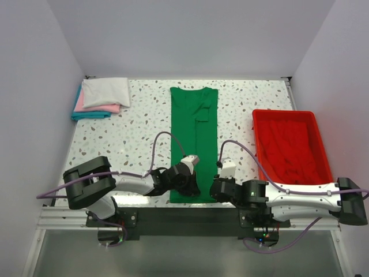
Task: Fold and stack the t-shirts
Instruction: Fold the tshirt
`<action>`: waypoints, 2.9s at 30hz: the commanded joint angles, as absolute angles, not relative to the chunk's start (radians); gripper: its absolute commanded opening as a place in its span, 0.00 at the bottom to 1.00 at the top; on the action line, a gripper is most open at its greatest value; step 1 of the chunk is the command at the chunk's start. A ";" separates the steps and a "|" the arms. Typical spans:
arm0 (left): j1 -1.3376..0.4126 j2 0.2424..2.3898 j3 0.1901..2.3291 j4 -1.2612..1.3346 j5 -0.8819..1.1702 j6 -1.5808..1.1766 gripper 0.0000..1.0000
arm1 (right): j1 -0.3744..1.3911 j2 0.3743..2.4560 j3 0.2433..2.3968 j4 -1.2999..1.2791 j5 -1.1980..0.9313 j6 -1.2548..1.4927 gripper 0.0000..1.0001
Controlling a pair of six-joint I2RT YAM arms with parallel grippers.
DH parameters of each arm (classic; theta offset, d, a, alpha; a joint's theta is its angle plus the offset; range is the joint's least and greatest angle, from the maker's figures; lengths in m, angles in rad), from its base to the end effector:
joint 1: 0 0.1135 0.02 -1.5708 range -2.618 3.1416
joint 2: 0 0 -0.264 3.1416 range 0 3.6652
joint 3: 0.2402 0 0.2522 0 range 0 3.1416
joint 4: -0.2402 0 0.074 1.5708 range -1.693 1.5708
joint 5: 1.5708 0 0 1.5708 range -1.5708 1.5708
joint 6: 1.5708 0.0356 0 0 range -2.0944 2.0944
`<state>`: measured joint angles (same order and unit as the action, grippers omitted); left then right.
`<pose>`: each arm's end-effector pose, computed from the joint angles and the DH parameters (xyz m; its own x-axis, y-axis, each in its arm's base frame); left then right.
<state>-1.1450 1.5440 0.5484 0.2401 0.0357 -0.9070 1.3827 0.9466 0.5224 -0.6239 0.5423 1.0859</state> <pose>0.1130 -0.2521 0.1294 -0.8998 0.0782 -0.4292 0.3443 0.7316 -0.5884 0.0491 0.1595 0.1910 -0.7773 -0.0311 -0.6283 -0.2264 0.9457 0.2332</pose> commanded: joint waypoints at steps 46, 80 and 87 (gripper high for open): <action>-1.149 0.873 0.209 -0.238 -0.181 -1.330 0.46 | 1.063 0.664 0.221 -0.488 0.124 1.312 0.49; -1.374 0.973 0.386 -0.347 -0.362 -1.324 0.00 | 1.388 0.787 0.424 -0.624 0.403 1.249 0.00; -1.154 0.997 0.557 -0.321 -0.339 -1.079 0.00 | 1.307 0.853 0.644 -0.718 0.528 1.086 0.00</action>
